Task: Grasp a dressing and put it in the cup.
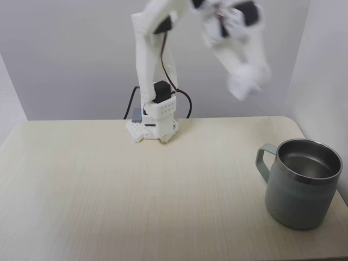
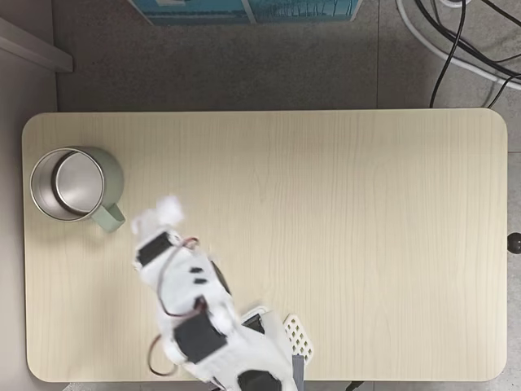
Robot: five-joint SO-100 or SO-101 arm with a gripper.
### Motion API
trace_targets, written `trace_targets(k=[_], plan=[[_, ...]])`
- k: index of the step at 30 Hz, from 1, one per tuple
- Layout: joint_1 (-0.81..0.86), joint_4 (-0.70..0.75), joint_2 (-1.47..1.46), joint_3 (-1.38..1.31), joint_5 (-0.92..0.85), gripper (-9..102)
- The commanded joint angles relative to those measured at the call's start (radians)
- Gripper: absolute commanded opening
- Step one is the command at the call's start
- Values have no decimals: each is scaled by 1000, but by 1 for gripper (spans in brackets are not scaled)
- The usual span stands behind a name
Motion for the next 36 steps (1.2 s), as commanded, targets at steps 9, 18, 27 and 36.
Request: trace_targets(k=[9,18,27,36], plan=[[-126,-40,426,316,84,0],[-120,-61,453,328,80,0],[-124,-78,509,342,86,0],[-132,-74,529,362,91,3]])
